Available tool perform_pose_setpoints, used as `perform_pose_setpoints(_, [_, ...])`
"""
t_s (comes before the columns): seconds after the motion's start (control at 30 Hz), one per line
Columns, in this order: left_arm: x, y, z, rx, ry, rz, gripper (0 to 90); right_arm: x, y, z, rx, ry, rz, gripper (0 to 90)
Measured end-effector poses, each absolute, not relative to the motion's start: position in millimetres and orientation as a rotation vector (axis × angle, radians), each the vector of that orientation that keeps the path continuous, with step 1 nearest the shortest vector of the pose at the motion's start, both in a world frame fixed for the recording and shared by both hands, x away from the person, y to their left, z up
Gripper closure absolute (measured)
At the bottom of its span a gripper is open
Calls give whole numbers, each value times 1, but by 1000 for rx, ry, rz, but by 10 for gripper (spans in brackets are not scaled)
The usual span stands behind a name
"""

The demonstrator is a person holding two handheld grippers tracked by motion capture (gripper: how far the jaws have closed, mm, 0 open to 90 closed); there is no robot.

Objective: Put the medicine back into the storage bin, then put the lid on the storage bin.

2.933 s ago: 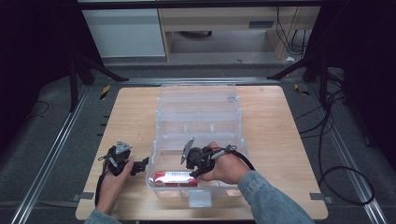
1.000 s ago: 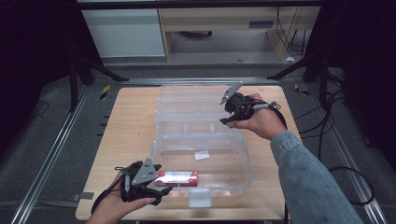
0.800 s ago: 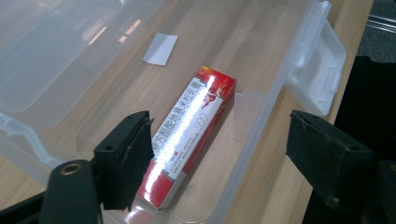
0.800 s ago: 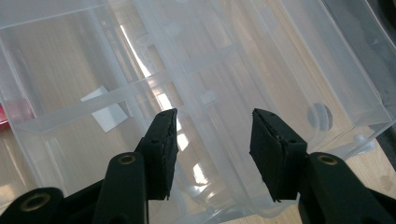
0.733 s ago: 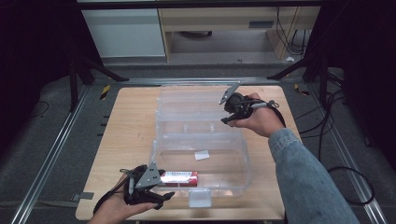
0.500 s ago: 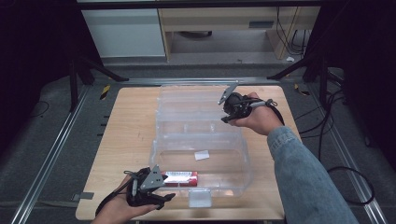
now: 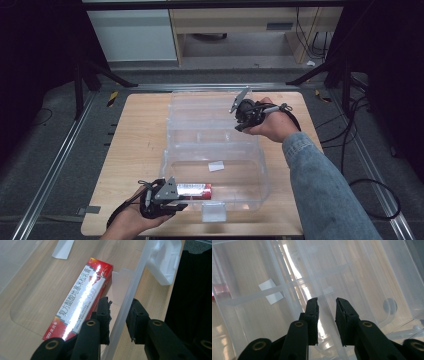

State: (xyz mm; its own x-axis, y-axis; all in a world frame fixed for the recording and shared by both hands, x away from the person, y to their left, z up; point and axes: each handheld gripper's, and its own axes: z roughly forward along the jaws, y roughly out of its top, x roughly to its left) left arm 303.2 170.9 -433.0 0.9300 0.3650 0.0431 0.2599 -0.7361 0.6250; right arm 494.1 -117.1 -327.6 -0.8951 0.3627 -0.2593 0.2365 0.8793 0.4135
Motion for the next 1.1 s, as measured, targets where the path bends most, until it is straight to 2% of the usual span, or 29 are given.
perform_pose_setpoints(0.2, [312,169,-433,2428,447,200,738,498,-119,-327,449,2706,535,739])
perform_pose_setpoints(0.27, [321,163,-433,2426,441,158,755,506,-121,-329,459,2685,543,730])
perform_pose_setpoints(0.6, [346,147,-432,2438,395,175,771,531,-133,-328,499,2677,555,725])
perform_pose_setpoints(1.1, [348,145,-431,2440,395,182,776,533,-128,-322,493,2717,521,766])
